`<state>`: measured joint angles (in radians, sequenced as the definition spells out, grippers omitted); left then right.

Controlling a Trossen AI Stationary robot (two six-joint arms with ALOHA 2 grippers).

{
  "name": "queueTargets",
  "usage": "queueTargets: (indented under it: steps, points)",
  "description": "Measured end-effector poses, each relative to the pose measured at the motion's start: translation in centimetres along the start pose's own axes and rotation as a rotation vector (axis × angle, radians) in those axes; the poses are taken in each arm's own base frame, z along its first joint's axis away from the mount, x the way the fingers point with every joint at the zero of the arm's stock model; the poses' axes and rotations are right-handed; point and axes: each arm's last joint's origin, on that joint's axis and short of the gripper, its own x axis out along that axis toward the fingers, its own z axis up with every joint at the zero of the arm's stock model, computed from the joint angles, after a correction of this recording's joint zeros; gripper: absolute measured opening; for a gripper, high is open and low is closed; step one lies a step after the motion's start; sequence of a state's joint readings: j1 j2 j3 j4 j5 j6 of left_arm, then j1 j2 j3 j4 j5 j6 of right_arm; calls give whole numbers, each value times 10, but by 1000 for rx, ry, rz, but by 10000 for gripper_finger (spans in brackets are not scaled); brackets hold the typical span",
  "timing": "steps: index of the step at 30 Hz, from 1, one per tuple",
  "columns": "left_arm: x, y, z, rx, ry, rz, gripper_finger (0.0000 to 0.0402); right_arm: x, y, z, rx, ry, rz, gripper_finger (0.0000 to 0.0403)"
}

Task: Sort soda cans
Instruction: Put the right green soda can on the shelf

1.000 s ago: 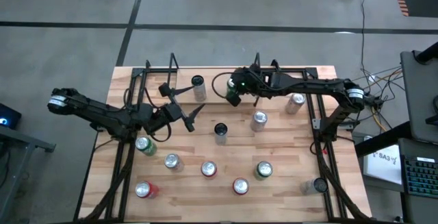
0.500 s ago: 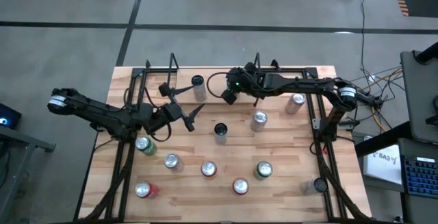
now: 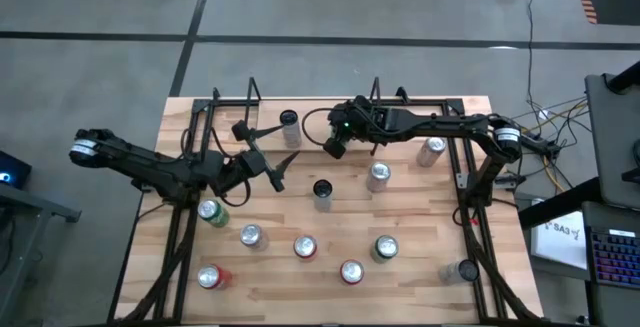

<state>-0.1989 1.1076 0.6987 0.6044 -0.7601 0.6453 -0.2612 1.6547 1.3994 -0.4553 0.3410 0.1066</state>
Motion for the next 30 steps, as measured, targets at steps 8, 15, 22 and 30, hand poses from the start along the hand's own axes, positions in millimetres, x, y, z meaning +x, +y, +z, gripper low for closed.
queueTargets:
  steps: [8,15,22,30]
  points:
    - [0,0,0,0,0,1,322,1,-4,3,29,-34,-68,9]
    - [0,0,0,0,0,1,322,3,-7,1,48,-30,-113,9]
    - [0,0,0,0,1,1,322,2,-2,-2,60,-8,-44,9]
    - [0,0,0,0,1,1,322,-3,10,-2,31,-4,3,9]
